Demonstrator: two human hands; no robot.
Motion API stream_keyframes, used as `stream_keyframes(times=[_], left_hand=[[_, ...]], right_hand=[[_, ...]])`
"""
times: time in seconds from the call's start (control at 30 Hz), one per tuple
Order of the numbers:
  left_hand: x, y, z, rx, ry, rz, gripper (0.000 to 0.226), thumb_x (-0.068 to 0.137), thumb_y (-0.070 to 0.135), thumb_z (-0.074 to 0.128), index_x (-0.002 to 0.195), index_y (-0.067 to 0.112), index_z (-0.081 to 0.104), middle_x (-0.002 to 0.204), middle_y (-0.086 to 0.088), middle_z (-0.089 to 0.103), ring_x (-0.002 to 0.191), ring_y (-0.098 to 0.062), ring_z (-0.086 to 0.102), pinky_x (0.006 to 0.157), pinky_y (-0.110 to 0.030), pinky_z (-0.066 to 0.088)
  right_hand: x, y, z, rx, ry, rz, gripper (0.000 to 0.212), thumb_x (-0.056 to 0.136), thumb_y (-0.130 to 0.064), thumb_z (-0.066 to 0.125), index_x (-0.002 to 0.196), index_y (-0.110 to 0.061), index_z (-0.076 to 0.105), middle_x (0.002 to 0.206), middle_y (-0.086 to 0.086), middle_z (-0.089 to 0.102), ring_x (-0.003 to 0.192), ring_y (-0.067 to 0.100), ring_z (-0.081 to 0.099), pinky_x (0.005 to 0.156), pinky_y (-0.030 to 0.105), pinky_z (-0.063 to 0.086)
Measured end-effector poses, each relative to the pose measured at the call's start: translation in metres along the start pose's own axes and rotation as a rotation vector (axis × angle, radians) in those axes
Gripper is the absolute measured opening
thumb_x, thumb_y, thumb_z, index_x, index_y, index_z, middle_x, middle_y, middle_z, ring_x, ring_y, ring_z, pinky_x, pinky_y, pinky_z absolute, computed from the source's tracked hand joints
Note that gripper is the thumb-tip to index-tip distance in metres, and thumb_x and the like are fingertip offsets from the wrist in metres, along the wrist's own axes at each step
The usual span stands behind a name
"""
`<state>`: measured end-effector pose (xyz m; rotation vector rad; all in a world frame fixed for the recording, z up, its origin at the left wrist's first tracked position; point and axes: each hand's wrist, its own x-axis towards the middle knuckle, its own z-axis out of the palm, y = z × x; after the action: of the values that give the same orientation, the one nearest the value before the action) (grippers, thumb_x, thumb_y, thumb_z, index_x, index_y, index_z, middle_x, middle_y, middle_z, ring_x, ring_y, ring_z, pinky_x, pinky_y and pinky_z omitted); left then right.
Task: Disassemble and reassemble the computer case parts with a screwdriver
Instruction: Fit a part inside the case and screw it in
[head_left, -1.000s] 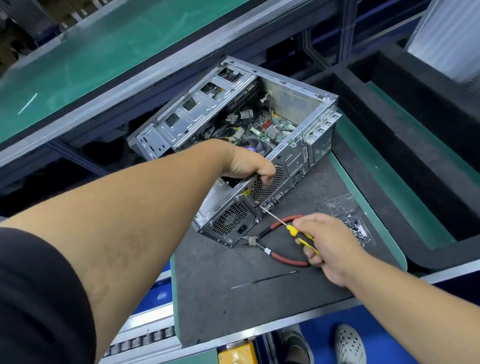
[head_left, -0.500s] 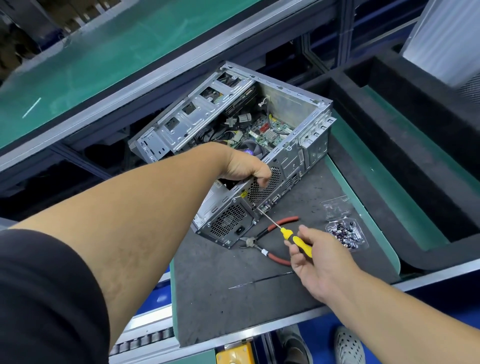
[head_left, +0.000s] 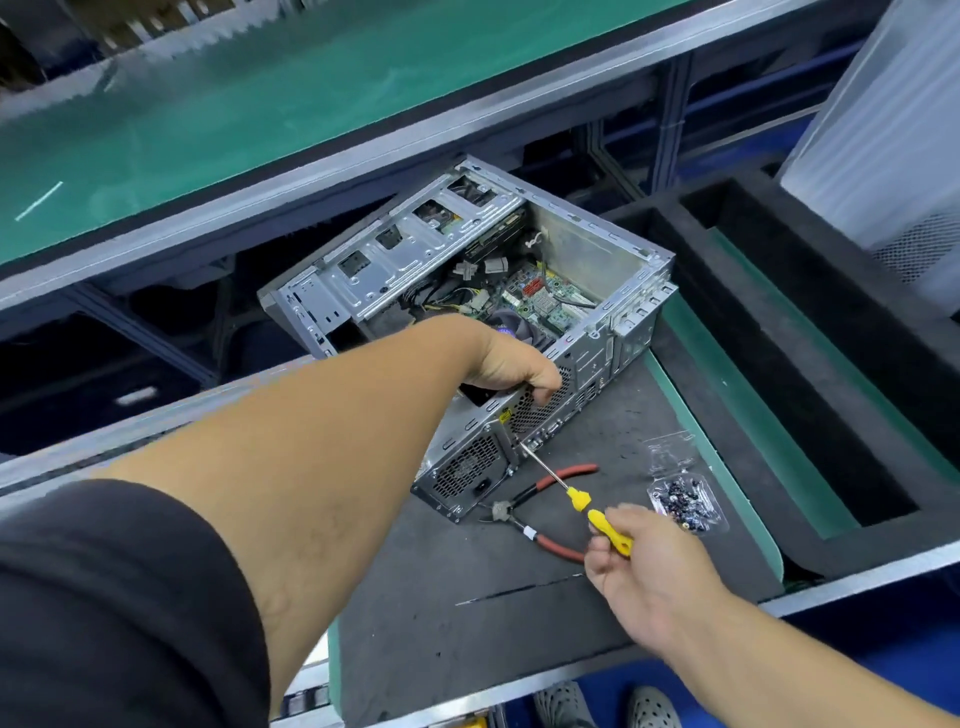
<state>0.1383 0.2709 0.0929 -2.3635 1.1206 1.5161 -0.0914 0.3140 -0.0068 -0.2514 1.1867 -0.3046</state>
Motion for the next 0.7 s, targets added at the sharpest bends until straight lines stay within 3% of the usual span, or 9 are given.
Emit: stream_keyframes(times=[0.17,0.23,0.33,0.4,0.53,0.63,0.7], left_hand=[[0.002,-0.002,0.0,-0.044,-0.063,0.104,0.028,0.078,0.023,0.061,0.069,0.019,0.035,0.071,-0.001,0.027,0.059,-0.017,0.019,0.056,-0.032,0.016],[0.006,-0.004,0.0,-0.042,-0.093,0.115,0.031,0.082,0.019,0.058,0.067,0.02,0.031,0.069,-0.001,0.026,0.059,-0.016,0.017,0.058,-0.033,0.012],[0.006,-0.004,0.0,-0.033,-0.101,0.083,0.027,0.075,0.027,0.06,0.075,0.015,0.036,0.078,-0.004,0.033,0.066,-0.02,0.026,0.064,-0.034,0.018],[0.005,-0.004,-0.001,-0.027,-0.103,0.084,0.034,0.062,0.033,0.06,0.081,0.012,0.039,0.087,-0.007,0.035,0.076,-0.024,0.029,0.069,-0.036,0.022],[0.012,-0.005,-0.004,-0.01,-0.076,0.059,0.034,0.084,0.027,0.058,0.066,0.016,0.032,0.063,-0.001,0.031,0.057,-0.018,0.022,0.056,-0.031,0.017],[0.011,-0.005,-0.006,0.002,-0.082,0.036,0.045,0.088,0.024,0.055,0.049,0.022,0.033,0.047,0.002,0.03,0.043,-0.016,0.024,0.051,-0.028,0.017],[0.01,-0.004,-0.006,0.012,-0.084,0.02,0.041,0.086,0.026,0.056,0.049,0.023,0.037,0.053,0.001,0.033,0.046,-0.017,0.027,0.051,-0.029,0.021]], right_hand=[[-0.003,-0.003,0.013,-0.015,0.17,0.018,0.015,0.108,-0.014,0.049,0.104,-0.019,0.062,0.097,0.017,0.053,0.055,0.013,0.032,0.032,0.017,0.03],[-0.006,-0.005,0.013,0.003,0.19,0.037,0.013,0.108,-0.018,0.05,0.1,-0.017,0.061,0.091,0.017,0.054,0.049,0.014,0.032,0.033,0.017,0.032],[-0.007,-0.004,0.01,0.056,0.112,0.027,0.016,0.102,-0.005,0.046,0.089,-0.003,0.054,0.076,0.012,0.05,0.053,0.018,0.036,0.037,0.022,0.035],[-0.006,-0.004,0.01,0.051,0.087,0.019,0.018,0.101,0.005,0.043,0.088,-0.005,0.053,0.075,0.01,0.045,0.054,0.017,0.031,0.036,0.022,0.034],[-0.003,-0.009,0.012,0.015,0.147,0.06,0.011,0.108,-0.008,0.048,0.102,-0.005,0.058,0.088,0.015,0.045,0.059,0.017,0.029,0.032,0.02,0.034],[-0.001,-0.01,0.011,-0.02,0.154,0.123,0.017,0.108,-0.018,0.053,0.094,-0.008,0.057,0.08,0.012,0.046,0.055,0.016,0.034,0.032,0.019,0.034],[0.001,-0.013,0.007,-0.038,0.121,0.161,0.022,0.107,-0.018,0.052,0.089,-0.005,0.055,0.073,0.01,0.046,0.051,0.016,0.031,0.033,0.02,0.033]])
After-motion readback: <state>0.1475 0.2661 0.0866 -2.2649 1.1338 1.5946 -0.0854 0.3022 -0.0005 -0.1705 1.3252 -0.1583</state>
